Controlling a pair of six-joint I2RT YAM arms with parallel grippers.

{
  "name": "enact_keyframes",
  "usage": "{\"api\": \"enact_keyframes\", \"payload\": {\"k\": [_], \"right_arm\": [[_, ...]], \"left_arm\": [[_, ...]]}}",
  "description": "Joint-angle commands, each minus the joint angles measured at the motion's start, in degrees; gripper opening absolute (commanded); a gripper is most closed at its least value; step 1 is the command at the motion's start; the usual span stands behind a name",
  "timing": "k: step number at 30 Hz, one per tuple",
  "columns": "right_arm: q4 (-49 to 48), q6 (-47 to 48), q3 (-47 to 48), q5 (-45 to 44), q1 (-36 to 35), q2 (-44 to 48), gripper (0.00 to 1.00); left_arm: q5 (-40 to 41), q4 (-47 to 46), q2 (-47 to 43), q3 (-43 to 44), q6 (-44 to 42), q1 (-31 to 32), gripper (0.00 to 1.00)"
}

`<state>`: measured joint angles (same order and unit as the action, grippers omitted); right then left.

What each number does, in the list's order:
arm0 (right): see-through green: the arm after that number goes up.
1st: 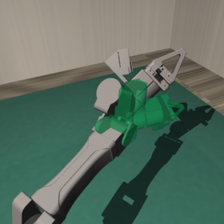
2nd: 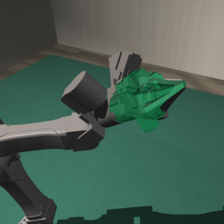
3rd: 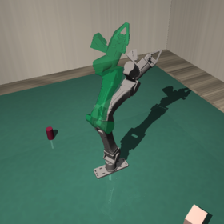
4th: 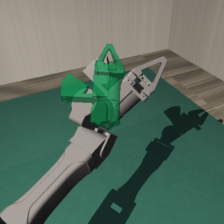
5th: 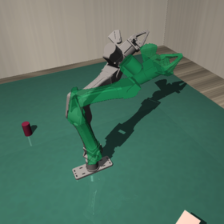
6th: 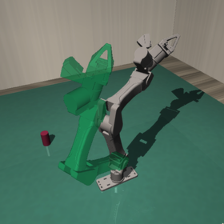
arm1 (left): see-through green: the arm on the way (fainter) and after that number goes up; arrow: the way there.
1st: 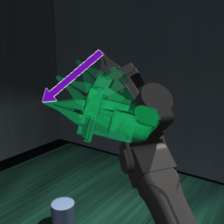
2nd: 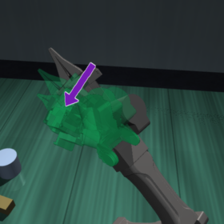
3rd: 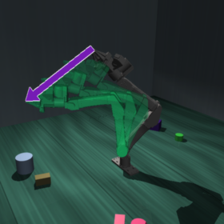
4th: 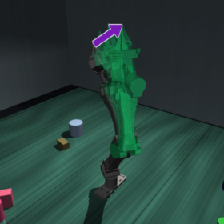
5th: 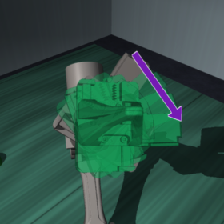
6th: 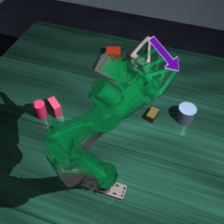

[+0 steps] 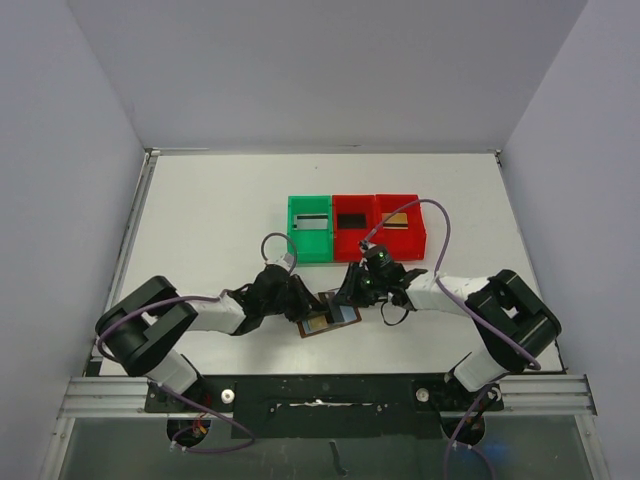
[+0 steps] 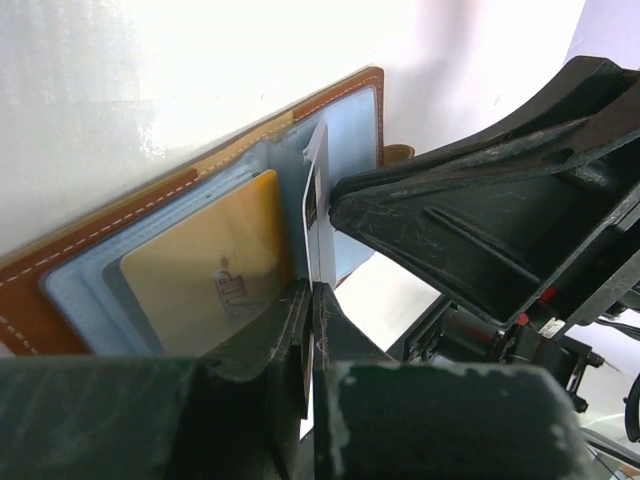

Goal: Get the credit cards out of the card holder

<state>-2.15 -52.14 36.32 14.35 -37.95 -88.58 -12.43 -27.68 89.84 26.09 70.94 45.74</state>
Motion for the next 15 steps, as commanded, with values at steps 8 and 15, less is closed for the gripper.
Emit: {"api": "enact_keyframes", "payload": {"k": [8,15], "right_arm": [[-2.9,0.3,-5.1,-1.1,2.3,8.6,0.25],[-6.6,0.8,-7.9,-1.9,5.5,22.4,0.51]], "left_arm": [[4.0,9.4,-14.4,-2.0,-4.6,-0.7,0.0],[-2.9,12.1,-23.8,-3.8,-10.1,-7.0,0.0]]}}
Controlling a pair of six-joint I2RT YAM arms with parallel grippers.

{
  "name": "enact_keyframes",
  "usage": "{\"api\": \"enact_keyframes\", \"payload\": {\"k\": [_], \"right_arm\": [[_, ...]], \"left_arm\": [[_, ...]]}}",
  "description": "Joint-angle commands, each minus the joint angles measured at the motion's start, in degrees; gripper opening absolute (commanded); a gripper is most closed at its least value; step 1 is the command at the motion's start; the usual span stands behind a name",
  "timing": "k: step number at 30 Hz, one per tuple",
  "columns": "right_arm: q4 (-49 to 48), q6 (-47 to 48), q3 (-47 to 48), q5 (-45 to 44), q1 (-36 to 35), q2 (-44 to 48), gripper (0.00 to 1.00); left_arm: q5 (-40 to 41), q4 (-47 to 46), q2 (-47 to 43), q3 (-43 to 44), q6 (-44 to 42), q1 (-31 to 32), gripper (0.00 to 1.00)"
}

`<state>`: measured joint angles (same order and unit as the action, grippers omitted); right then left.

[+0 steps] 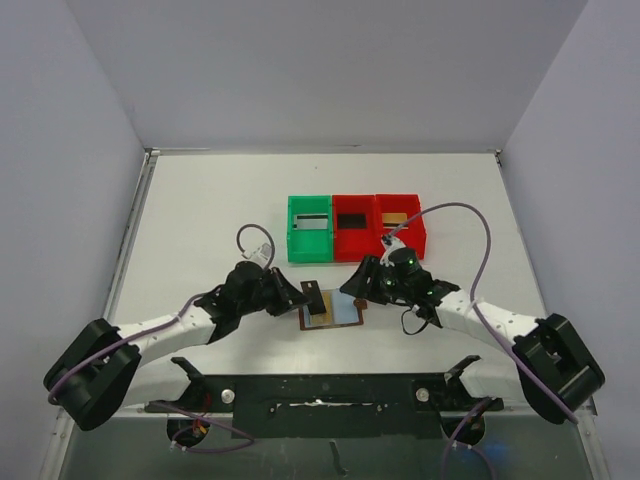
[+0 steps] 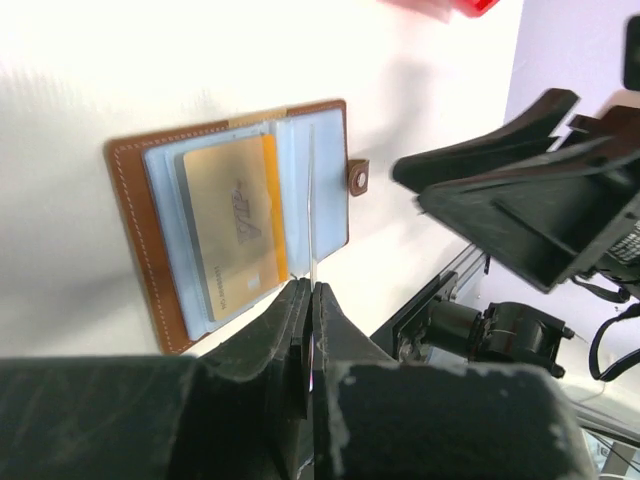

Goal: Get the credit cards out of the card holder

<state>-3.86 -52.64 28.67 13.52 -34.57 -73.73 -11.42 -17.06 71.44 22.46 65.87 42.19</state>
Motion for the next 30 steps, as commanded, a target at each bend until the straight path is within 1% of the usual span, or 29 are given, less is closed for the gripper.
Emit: {"api": "enact_keyframes", "payload": {"k": [1,4,6,9,11,12,15,19,24,27,30], "right_arm": [[-5.4,1.5,-0.7,-1.5,3.1,9.2,0.54],[-9.5,3.6,-3.2,-0.8,5.2,14.0,0.6],[-12.2,5.0,-4.1,0.2,5.8,16.1,0.63],[-12.3,5.7,-3.1,6.7,7.7,16.8,0.65],[-11.5,5.1,-1.6,10.4,8.6,15.9,0.64],[-12.7,4.7,-1.6,12.0,8.6,15.9,0.63],[-20.8,1.6,-3.5,15.8,8.5,16.2,0.63],[-23.6,0.9,-2.4,19.5,7.5,15.3,0.63],[-21.8,3.0,1.7,21.4,3.7,11.0,0.6],[-23.0,2.8,2.7,20.7,1.2,8.4,0.56],[-25.7,1.2,2.2,21.4,0.8,7.2,0.51]], "left_arm": [[-4.7,2.1,-6.8,0.0,-6.0,-4.1,0.0],[-5.9,2.3,-10.9,1.2,-9.9,-4.7,0.0],[-6.9,0.4,-12.5,1.2,-11.6,-4.7,0.0],[-9.1,-4.6,-13.6,0.3,-12.2,-4.7,0.0],[-11.1,-8.4,-13.6,-0.2,-12.0,-4.7,0.0],[-12.0,-10.1,-13.6,-0.4,-11.7,-4.7,0.0],[-14.0,-13.7,-13.4,-0.5,-11.1,-4.5,0.0],[-15.6,-16.4,-12.7,0.3,-10.3,-4.4,0.0],[-18.9,-21.2,-10.6,0.9,-7.8,-4.1,0.0],[-19.6,-23.0,-9.7,1.3,-7.1,-3.8,0.0],[-20.2,-23.0,-9.4,1.5,-7.1,-3.7,0.0]]}}
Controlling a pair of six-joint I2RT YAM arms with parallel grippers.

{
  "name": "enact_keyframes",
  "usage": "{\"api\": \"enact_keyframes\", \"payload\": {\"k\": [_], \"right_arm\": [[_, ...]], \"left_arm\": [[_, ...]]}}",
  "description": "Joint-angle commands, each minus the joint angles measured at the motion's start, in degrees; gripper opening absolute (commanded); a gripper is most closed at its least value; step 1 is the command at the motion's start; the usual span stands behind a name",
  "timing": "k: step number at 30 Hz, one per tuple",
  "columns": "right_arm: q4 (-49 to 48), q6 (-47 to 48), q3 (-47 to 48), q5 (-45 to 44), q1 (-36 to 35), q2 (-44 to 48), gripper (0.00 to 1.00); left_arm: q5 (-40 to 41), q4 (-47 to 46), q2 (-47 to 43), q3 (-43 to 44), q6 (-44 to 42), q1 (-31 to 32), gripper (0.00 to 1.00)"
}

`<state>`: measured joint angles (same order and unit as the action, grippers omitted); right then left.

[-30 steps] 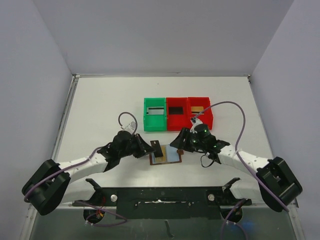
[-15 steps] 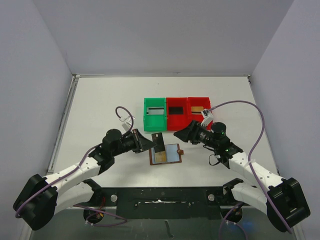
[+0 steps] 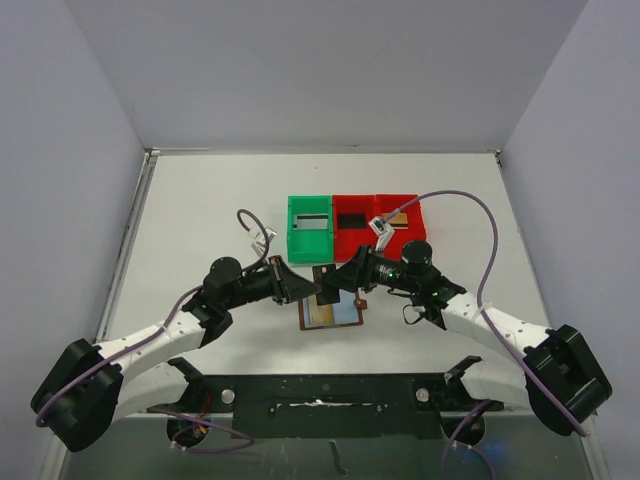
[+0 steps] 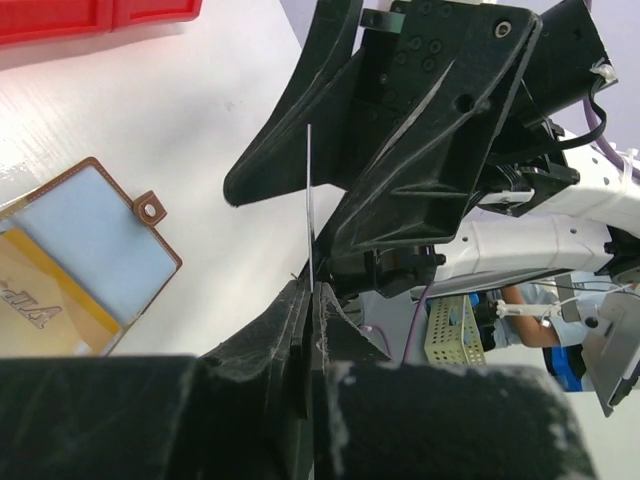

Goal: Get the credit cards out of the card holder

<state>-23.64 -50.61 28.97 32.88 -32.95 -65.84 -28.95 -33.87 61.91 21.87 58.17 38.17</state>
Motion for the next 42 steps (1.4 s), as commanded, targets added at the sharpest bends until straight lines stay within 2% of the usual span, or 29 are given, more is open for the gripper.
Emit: {"api": "enact_keyframes", "payload": {"k": [1,7,13,18,23,26,29,33,36,40,42], "right_arm": [[-6.5,-1.3,1.6,2.2,-0.5,-0.7,0.51],[-9.6,-3.0,0.2,6.4,1.1,0.5,0.48],[-18.4,-7.0,-1.8,14.9,1.3,-1.8,0.37],[-20.7,-8.4,-3.8,15.8,2.6,-0.3,0.35],[-21.1,-8.8,-3.6,17.5,3.4,0.6,0.24],[-22.1,-9.6,-3.9,18.0,4.1,1.5,0.24],[-22.1,-10.1,-3.5,18.2,4.3,2.1,0.3],[-23.8,-11.5,-3.9,18.2,5.0,2.6,0.3],[-24.2,-12.1,-3.7,18.7,5.5,2.3,0.23],[-24.6,-12.5,-3.3,19.6,5.7,1.8,0.02],[-23.6,-12.0,-3.1,19.6,5.6,2.4,0.0]], "left_arm": [[-2.7,-6.1,-0.2,2.0,0.6,0.4,0.0],[-3.1,-4.0,-1.7,1.5,-0.3,0.2,0.0],[-3.9,-7.8,-1.0,1.6,2.0,0.3,0.0],[-3.5,-8.6,-2.7,0.2,3.1,0.2,0.0],[-3.4,-10.7,-2.0,0.4,3.7,0.2,0.0],[-4.8,-12.5,-1.0,0.5,4.4,0.1,0.0],[-5.7,-12.7,-0.5,0.9,4.2,0.1,0.0],[-6.3,-13.9,-0.5,0.5,4.9,0.2,0.0],[-6.4,-14.1,-0.9,0.1,5.3,0.2,0.0],[-5.6,-14.1,-1.2,-0.2,5.6,0.1,0.0],[-4.2,-12.8,-1.4,-0.2,5.8,-0.1,0.0]]}}
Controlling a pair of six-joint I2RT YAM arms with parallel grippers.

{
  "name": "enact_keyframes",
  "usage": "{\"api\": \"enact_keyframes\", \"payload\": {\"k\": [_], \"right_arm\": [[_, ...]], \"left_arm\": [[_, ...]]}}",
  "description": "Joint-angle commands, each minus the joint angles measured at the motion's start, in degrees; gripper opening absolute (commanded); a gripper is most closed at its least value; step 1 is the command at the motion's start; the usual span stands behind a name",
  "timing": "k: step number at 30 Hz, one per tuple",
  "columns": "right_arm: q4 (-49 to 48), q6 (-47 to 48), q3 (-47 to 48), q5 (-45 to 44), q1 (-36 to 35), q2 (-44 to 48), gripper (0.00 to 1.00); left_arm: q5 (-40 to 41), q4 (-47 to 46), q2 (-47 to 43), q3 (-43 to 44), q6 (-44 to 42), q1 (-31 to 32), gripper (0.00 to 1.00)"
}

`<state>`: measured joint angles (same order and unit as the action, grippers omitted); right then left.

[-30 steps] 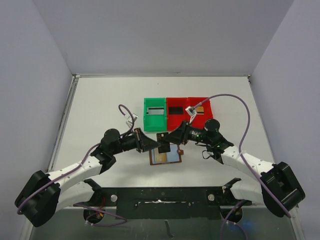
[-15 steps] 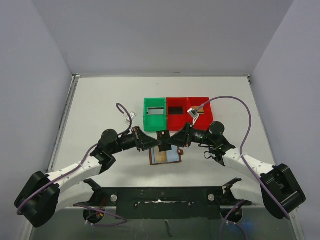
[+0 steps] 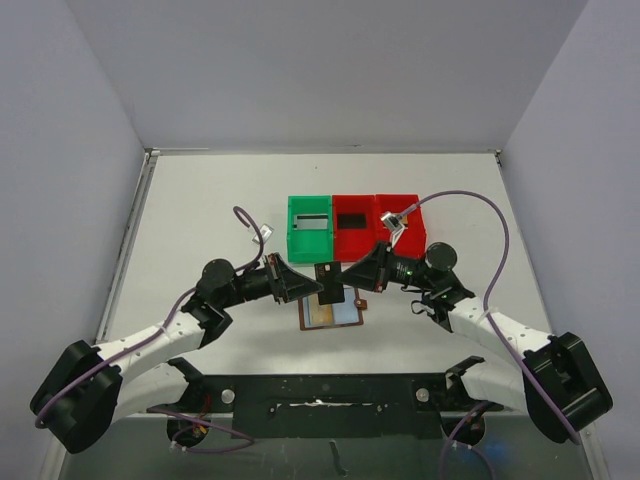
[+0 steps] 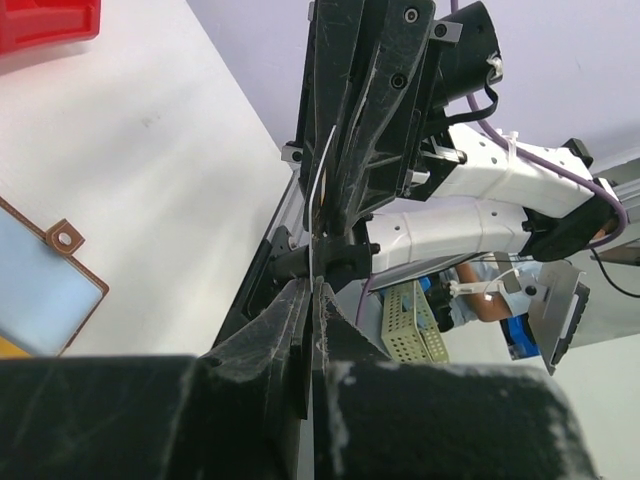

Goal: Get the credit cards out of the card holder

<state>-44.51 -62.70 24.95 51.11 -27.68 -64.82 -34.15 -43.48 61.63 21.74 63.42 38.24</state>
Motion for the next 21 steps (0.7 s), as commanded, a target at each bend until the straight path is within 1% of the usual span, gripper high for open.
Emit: {"api": "enact_keyframes", "payload": {"k": [1,2,3,5,6,9,10,13,16,19,21], "right_arm": [[-1.1,0.8,1.3,1.3,0.4,1.9,0.0],[0.8,2.3,1.9,1.0,0.4,2.5,0.0],[3.2,3.9,2.3,0.5,0.4,3.2,0.0],[10.3,8.4,3.9,-2.3,0.5,5.4,0.0],[15.5,11.4,5.0,-4.1,0.6,6.3,0.0],[31.9,21.1,10.2,-12.1,0.8,7.9,0.0],[35.9,24.3,11.7,-15.3,1.0,8.3,0.0],[46.6,32.1,15.3,-28.7,1.1,8.8,0.0],[50.1,40.9,18.1,-42.9,1.1,8.2,0.0],[50.6,51.5,21.6,-50.3,-0.3,5.0,0.0],[51.6,60.9,24.6,-55.3,-2.8,2.1,0.0]], "left_arm": [[1.6,-2.6,-1.4,-0.1,0.4,-0.3,0.0],[2.3,-1.5,-1.7,0.2,0.2,-0.4,0.1],[3.1,0.8,-2.1,0.5,-0.4,-0.4,0.23],[4.9,4.8,-3.1,1.1,-1.8,-0.6,0.54],[6.1,7.3,-3.9,1.4,-2.7,-0.7,0.66],[12.2,17.6,-6.8,2.5,-5.2,-1.0,0.69],[15.6,21.5,-7.8,2.8,-5.7,-1.1,0.69],[22.3,31.6,-11.2,3.4,-6.2,-1.8,0.7],[26.7,38.8,-13.7,3.7,-6.6,-2.3,0.71],[29.3,43.2,-15.4,3.7,-7.1,-2.4,0.71],[30.4,45.0,-16.0,4.0,-8.0,-2.6,0.71]]}}
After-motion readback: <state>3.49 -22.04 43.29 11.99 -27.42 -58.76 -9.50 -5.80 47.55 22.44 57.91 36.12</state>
